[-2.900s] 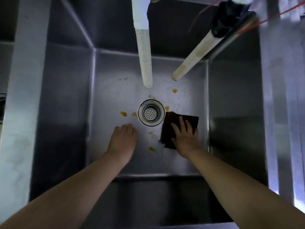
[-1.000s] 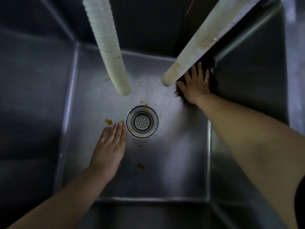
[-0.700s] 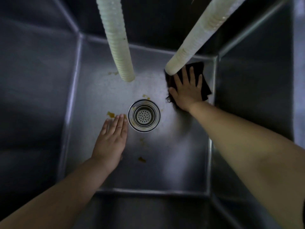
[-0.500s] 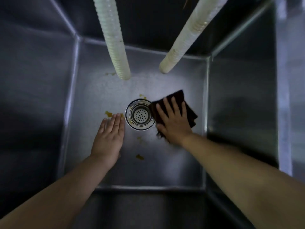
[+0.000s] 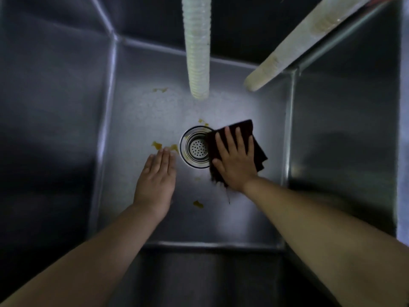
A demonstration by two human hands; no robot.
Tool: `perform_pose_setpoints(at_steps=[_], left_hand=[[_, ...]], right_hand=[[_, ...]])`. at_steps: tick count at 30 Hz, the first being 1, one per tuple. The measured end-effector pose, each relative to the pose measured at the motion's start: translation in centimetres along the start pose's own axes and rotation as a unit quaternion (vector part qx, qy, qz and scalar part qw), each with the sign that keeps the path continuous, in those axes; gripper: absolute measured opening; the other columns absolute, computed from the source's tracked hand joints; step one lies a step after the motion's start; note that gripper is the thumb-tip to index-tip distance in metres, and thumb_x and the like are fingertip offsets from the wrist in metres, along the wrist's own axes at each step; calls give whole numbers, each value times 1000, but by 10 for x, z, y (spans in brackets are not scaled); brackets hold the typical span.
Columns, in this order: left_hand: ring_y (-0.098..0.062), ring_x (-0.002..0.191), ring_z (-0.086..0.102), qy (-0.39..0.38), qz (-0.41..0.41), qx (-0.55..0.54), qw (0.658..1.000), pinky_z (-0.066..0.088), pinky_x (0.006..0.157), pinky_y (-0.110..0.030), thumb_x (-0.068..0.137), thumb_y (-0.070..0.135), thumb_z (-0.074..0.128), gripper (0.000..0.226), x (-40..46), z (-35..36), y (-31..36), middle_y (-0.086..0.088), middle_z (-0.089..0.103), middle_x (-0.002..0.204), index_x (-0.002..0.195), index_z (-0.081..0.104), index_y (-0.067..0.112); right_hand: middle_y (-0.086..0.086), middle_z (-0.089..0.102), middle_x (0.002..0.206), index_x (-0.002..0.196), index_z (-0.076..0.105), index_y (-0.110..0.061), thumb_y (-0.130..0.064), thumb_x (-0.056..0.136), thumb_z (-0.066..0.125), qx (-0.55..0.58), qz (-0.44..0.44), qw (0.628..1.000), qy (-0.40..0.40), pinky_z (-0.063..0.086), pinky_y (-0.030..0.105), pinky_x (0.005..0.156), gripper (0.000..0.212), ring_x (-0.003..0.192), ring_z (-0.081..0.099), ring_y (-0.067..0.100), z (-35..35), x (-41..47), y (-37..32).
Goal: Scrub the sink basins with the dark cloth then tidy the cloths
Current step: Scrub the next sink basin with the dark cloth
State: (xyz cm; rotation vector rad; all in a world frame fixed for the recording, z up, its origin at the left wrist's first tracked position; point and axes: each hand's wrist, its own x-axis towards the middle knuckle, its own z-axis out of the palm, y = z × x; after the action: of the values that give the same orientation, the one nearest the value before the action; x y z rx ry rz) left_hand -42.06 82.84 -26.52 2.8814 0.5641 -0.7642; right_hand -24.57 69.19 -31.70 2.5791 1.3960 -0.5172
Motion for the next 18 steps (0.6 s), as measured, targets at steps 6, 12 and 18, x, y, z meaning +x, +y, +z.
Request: perform_pose_setpoints(at_steps=[6, 12, 18], left_hand=[[-33, 145, -9, -26, -19, -18, 999, -5, 119, -42, 82, 34, 65, 106, 1, 1, -2, -23, -11, 155, 146, -10, -4], [-35, 144, -8, -12, -12, -52, 999, -5, 119, -43, 87, 24, 58, 93, 2, 7, -3, -24, -10, 155, 146, -7, -5], [-35, 144, -9, -26, -36, -47, 998, -7, 118, -43, 78, 39, 68, 112, -3, 5, -4, -25, -11, 154, 145, -9, -7]], right_hand=[[9, -1, 159, 152, 0, -22, -54, 90, 11, 9, 37, 999, 16, -5, 56, 113, 70, 145, -6, 34, -40, 105, 20], [10, -9, 159, 152, -3, -19, -43, 100, 27, 51, 58, 996, 37, -14, 50, 111, 64, 144, -12, 34, -72, 148, -2], [9, -8, 159, 152, -2, -22, -49, 97, 20, -4, -58, 998, 8, -5, 58, 113, 64, 144, -13, 35, -51, 114, -62]])
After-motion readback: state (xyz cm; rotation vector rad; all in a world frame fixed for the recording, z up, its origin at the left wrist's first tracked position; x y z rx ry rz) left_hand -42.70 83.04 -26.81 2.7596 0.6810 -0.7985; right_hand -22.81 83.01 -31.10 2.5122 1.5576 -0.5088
